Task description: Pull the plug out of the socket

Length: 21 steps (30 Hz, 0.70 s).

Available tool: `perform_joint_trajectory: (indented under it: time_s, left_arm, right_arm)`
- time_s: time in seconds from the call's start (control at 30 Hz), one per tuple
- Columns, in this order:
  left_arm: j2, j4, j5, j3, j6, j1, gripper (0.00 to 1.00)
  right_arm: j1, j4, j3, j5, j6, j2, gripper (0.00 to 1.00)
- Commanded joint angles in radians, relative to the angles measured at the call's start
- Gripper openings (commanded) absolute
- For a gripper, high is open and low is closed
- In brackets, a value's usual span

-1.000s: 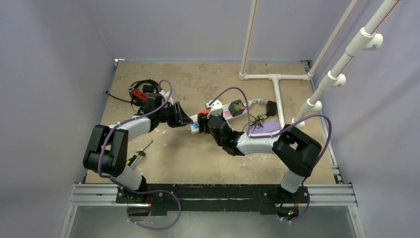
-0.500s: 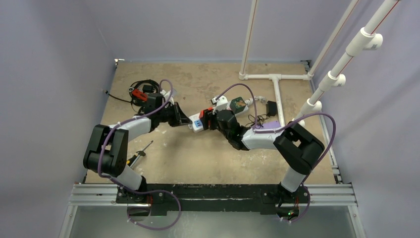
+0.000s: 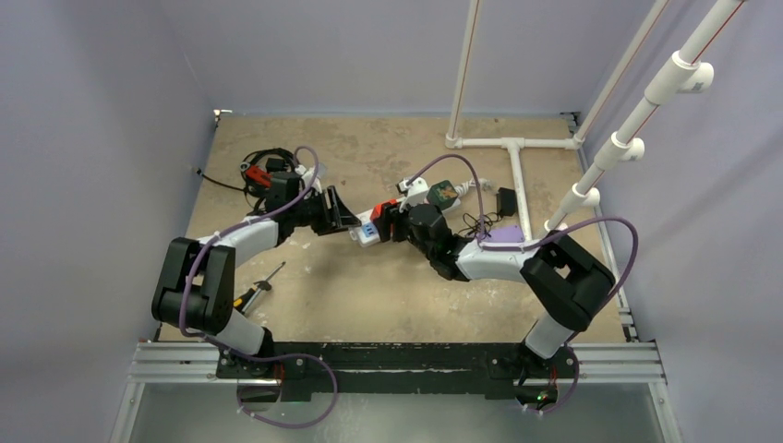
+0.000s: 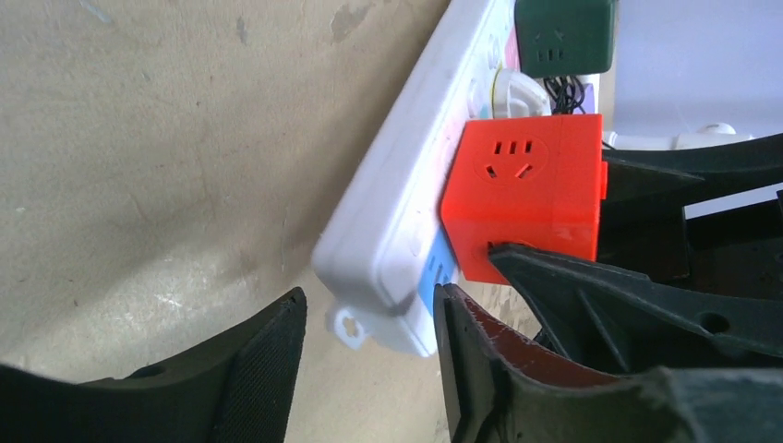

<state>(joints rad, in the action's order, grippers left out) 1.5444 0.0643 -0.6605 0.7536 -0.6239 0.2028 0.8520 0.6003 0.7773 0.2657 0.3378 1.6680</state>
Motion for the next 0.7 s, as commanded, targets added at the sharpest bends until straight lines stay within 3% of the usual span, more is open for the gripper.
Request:
perform_joint_trajectory:
  time_s: [0.0,0.1,0.2,0.53,0.67]
  left_arm:
    - [-0.061,0.047,-0.003,0.009,0.01,-0.02,0.56]
    - [-0.061,0.112,-0.056,-0.01,-0.02,-0.019,0.63]
    - [-0.063,0.182,-0.099,-0.032,-0.061,-0.019,0.64]
    - [-0.051,0.255,-0.147,-0.054,-0.111,-0.018,0.49]
    - [-0.043,0.269,-0.155,-0.057,-0.124,-0.017,0.37]
  right_arm:
    - [-0.004,0.115,0.008,-0.053,0.08,-0.094,0.0]
    - [-0.004,0.12,0.003,-0.07,0.086,-0.113,0.0]
    - [-0.004,0.142,-0.009,-0.101,0.093,-0.123,0.0]
    - [-0.007,0.146,-0.018,-0.072,0.092,-0.137,0.0]
    - [-0.008,0.151,-0.022,-0.074,0.089,-0.139,0.0]
